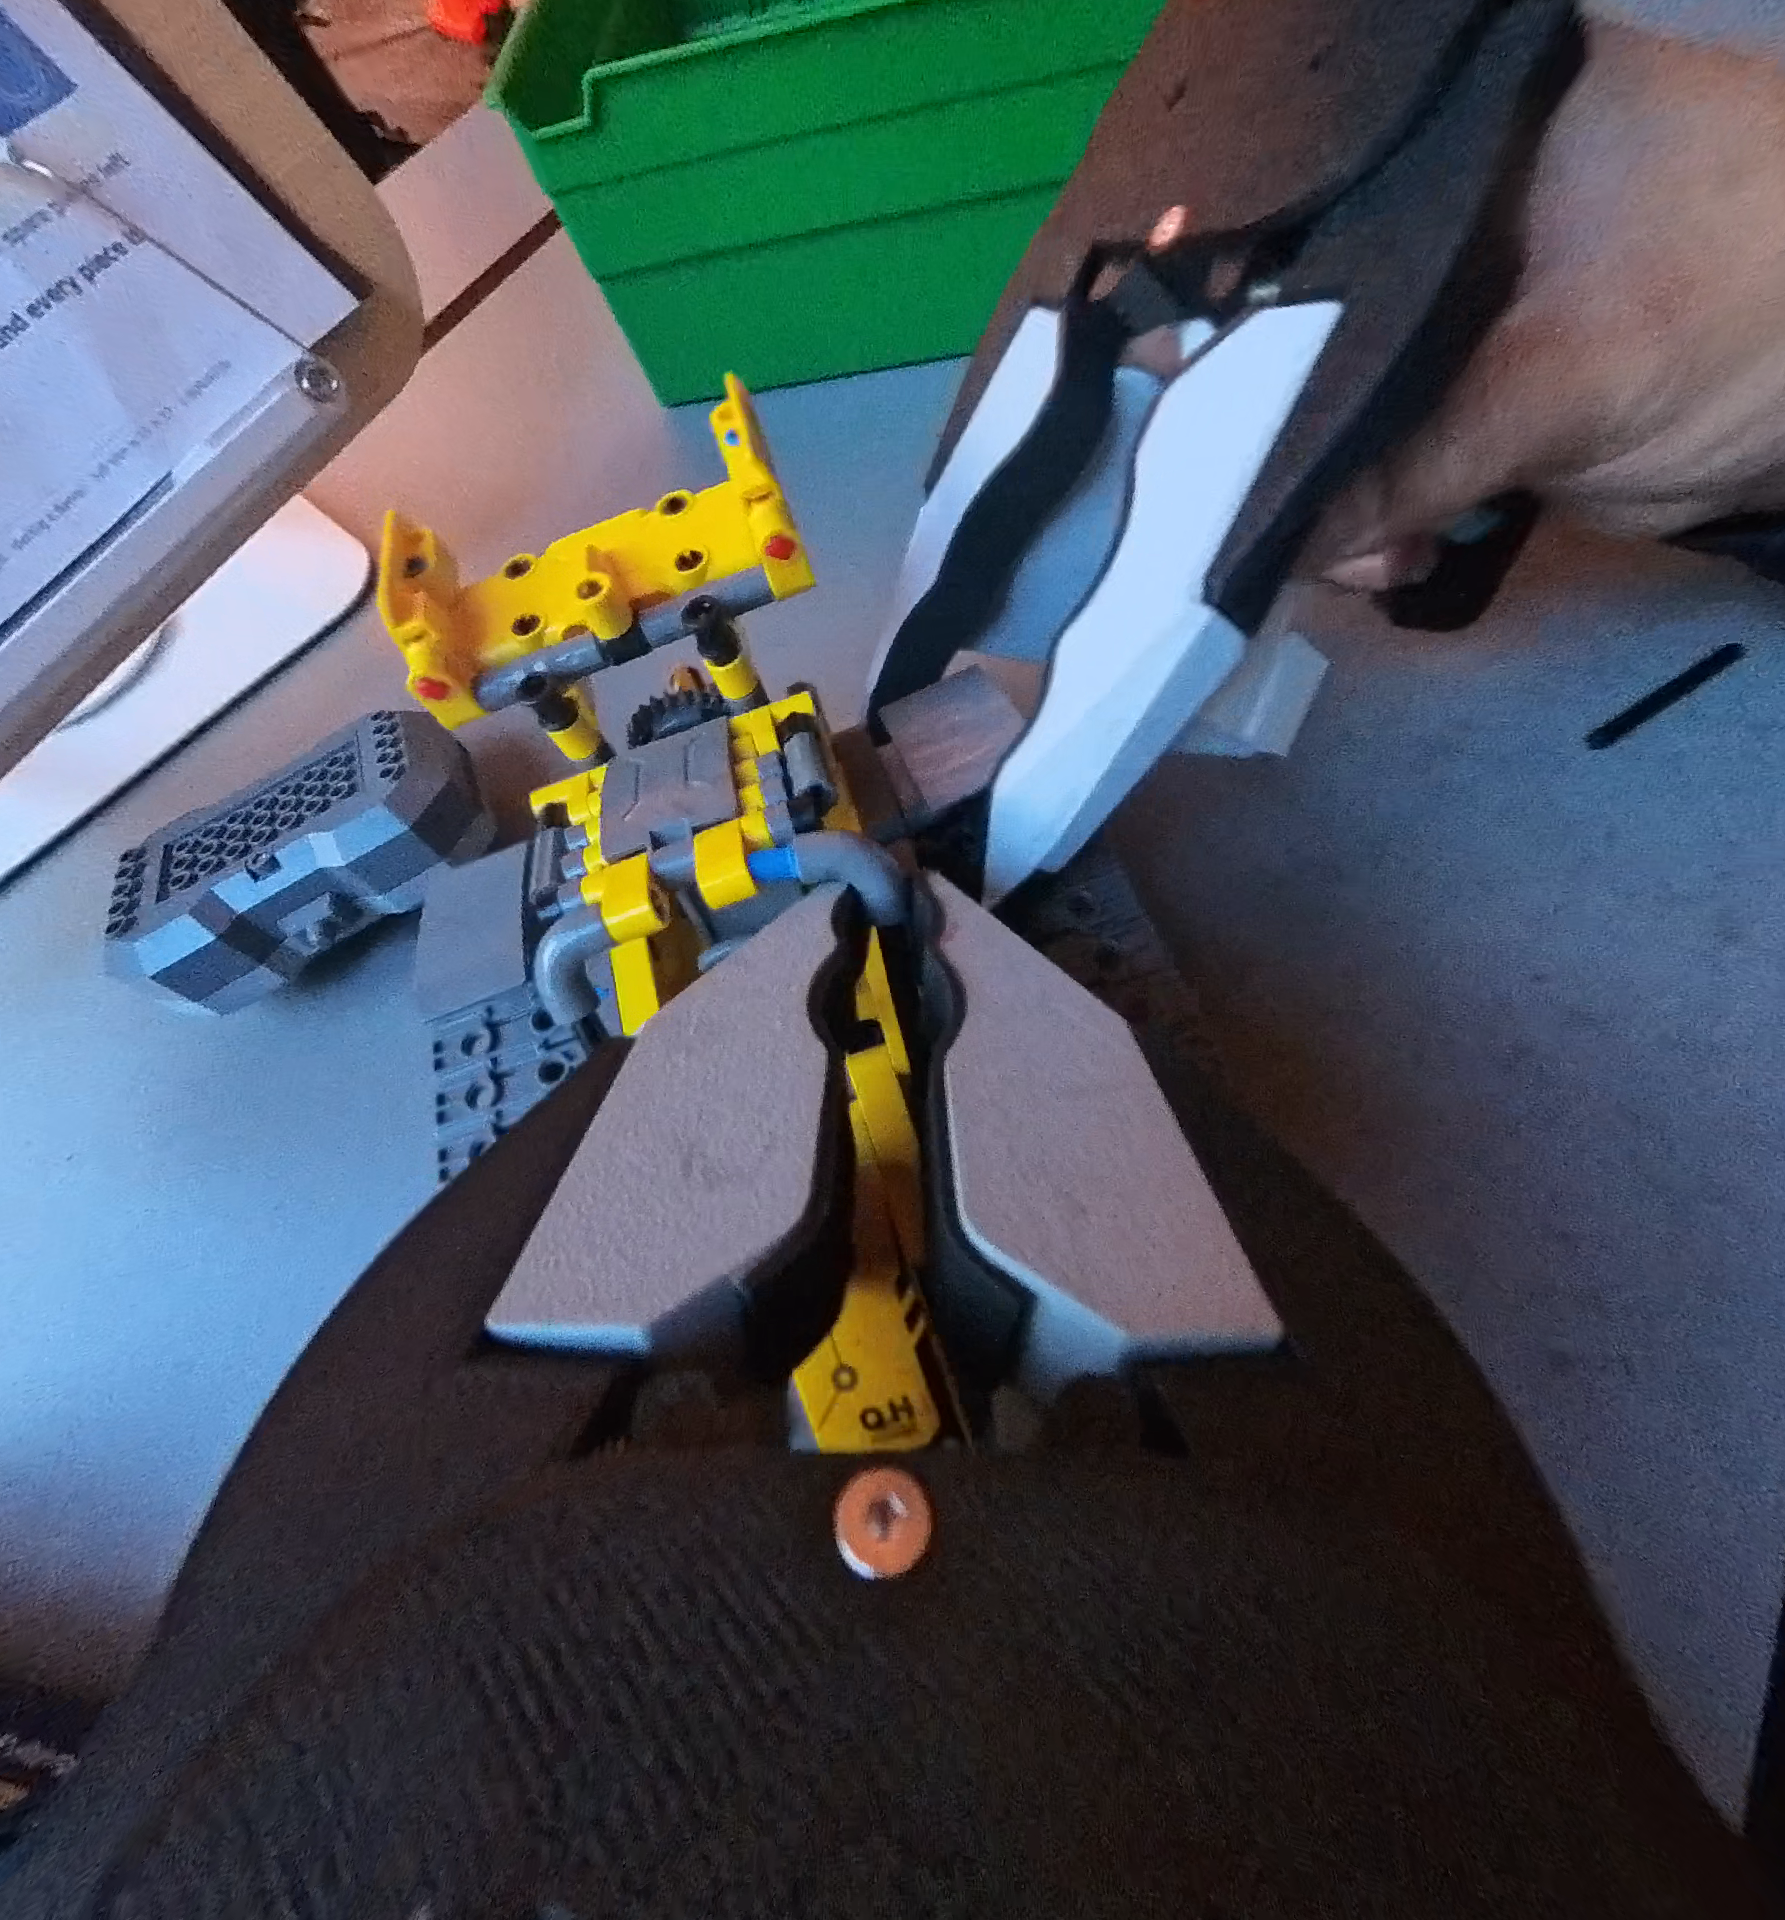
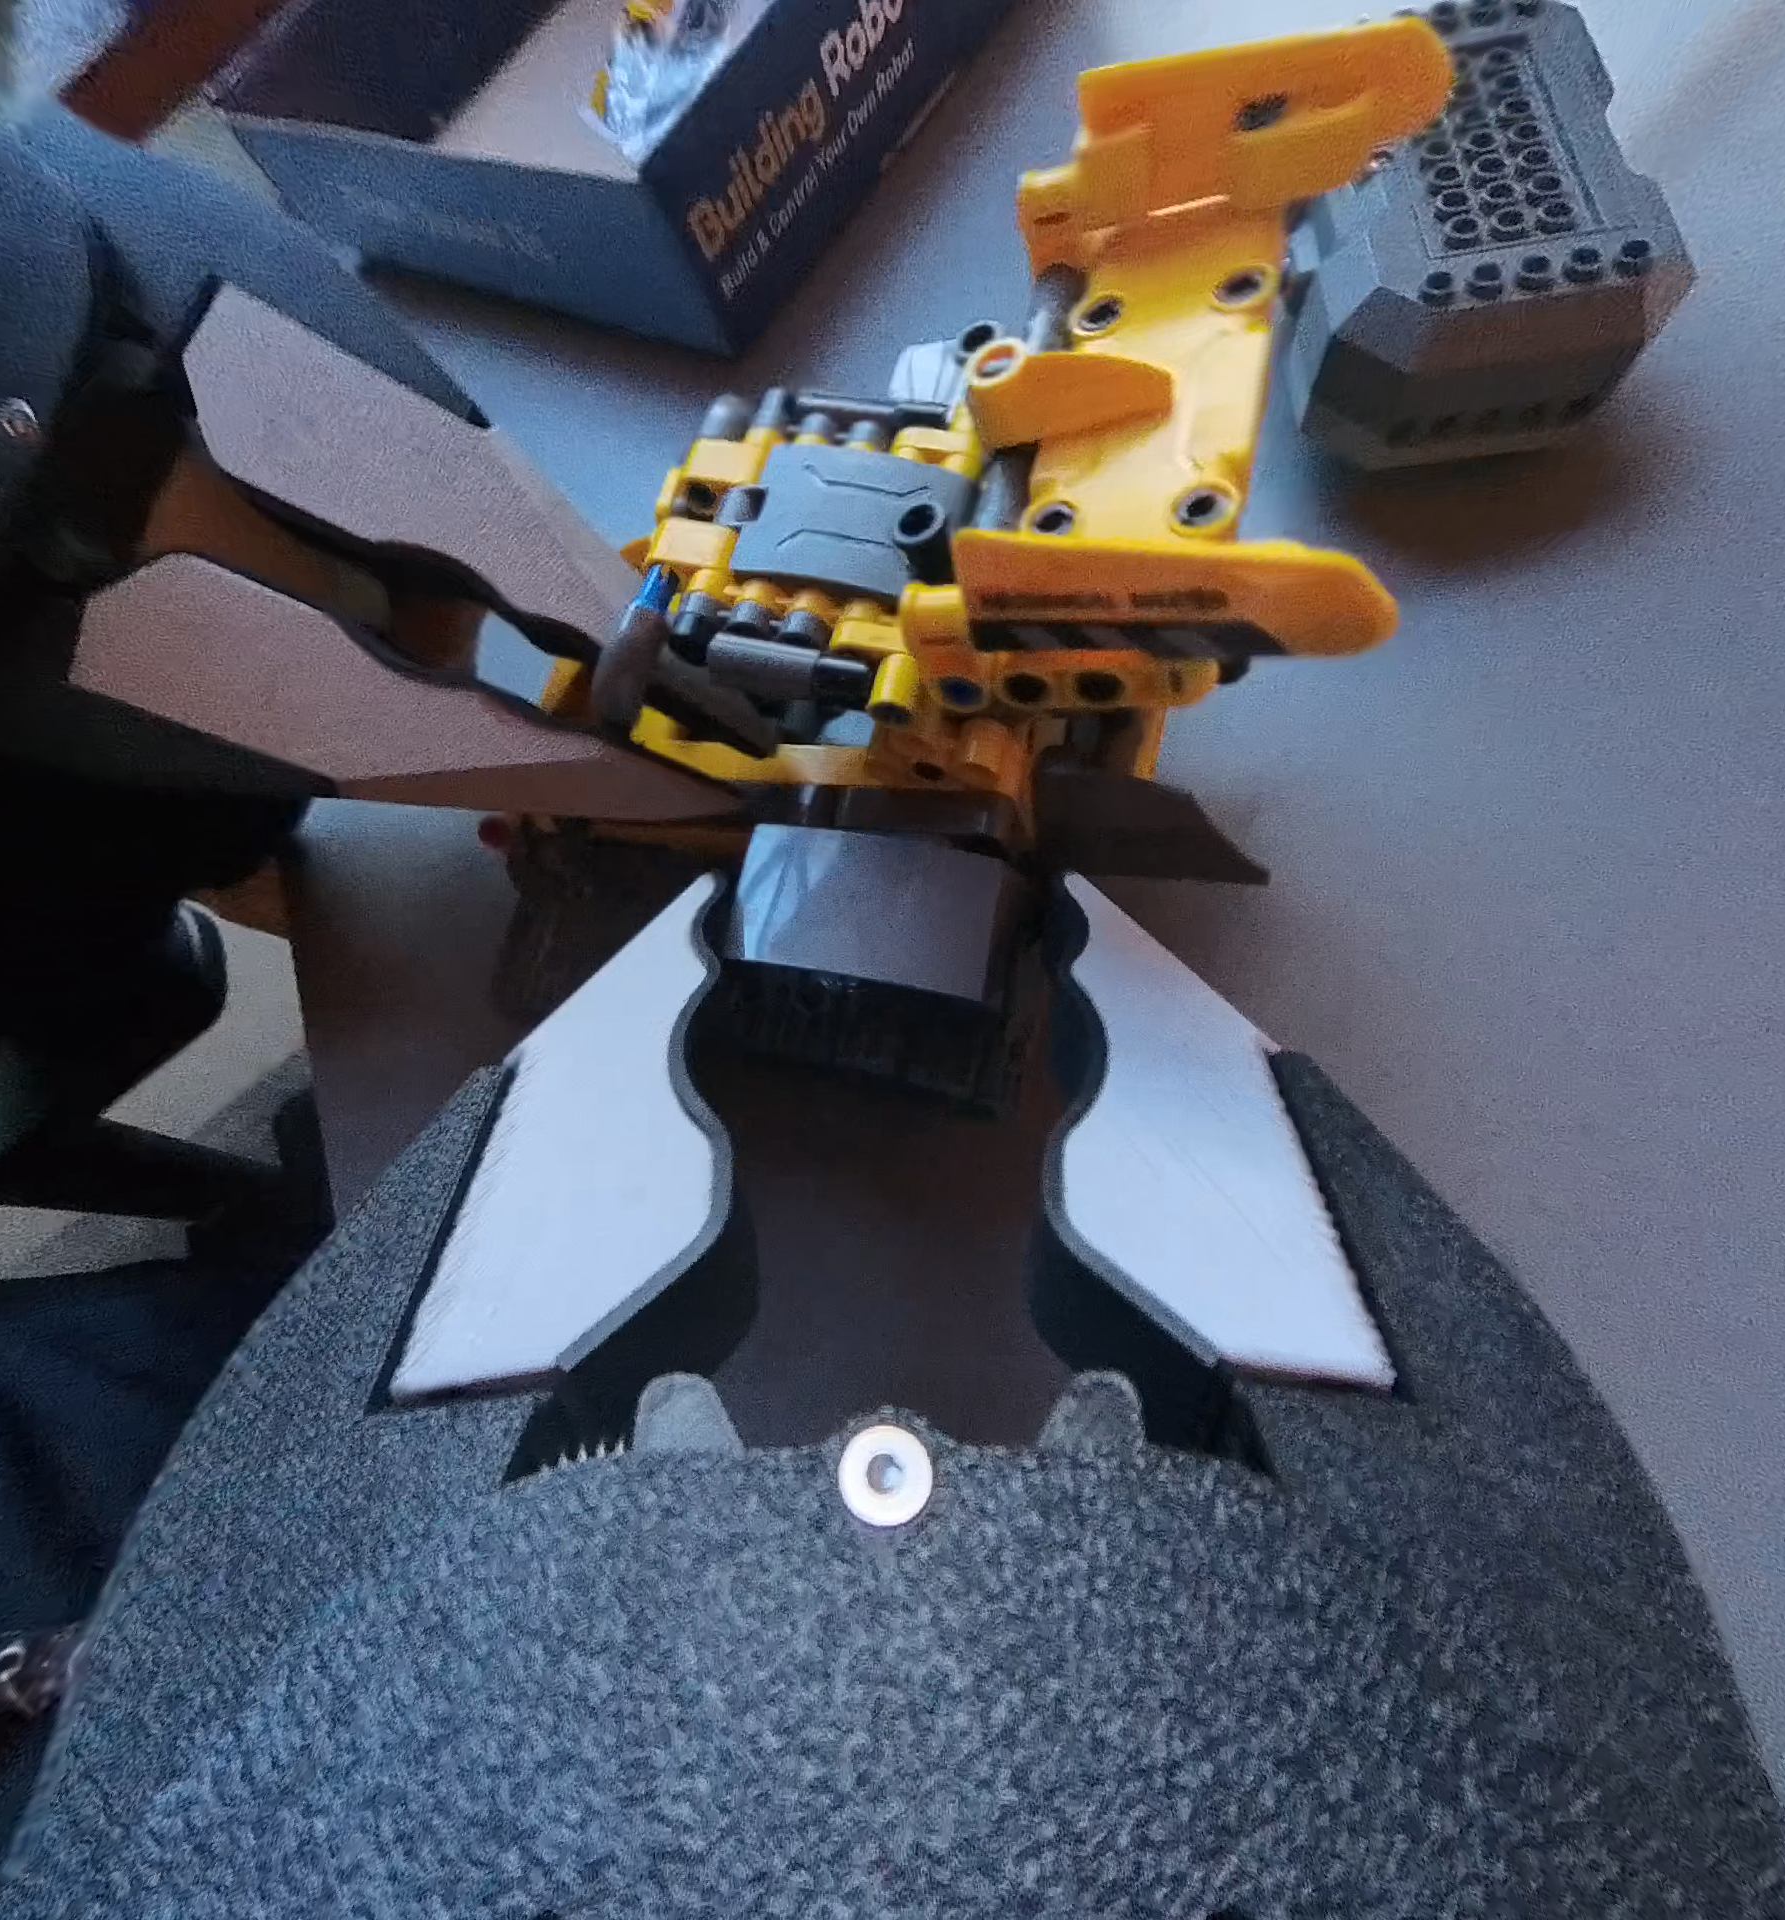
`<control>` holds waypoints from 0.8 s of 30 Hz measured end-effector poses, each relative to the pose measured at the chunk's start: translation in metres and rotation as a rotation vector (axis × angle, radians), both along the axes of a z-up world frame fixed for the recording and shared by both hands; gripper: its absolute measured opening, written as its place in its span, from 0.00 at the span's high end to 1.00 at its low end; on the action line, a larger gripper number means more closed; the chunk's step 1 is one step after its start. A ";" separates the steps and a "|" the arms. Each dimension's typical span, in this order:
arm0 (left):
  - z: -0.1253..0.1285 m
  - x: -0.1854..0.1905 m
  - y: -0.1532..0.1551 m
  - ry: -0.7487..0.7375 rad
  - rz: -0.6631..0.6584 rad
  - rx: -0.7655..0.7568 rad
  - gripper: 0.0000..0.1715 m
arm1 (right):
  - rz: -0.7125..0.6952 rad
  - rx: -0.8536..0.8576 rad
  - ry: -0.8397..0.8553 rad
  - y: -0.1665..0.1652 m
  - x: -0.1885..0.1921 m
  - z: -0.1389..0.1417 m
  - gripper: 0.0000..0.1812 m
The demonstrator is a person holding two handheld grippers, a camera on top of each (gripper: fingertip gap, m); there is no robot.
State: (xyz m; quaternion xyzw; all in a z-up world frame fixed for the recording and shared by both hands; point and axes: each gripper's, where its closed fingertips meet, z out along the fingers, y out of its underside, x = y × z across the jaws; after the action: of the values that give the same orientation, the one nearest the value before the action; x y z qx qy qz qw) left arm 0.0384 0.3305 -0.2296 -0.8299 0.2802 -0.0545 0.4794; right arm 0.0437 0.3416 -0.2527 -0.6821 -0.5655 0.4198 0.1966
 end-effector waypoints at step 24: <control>0.004 0.005 0.000 -0.035 -0.005 0.109 0.97 | 0.119 -0.073 0.166 -0.004 0.006 0.004 0.69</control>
State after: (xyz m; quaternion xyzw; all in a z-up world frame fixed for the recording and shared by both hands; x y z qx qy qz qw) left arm 0.0430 0.3307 -0.2259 -0.8008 0.2765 -0.0549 0.5285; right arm 0.0496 0.3379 -0.2488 -0.6168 -0.5711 0.5063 0.1925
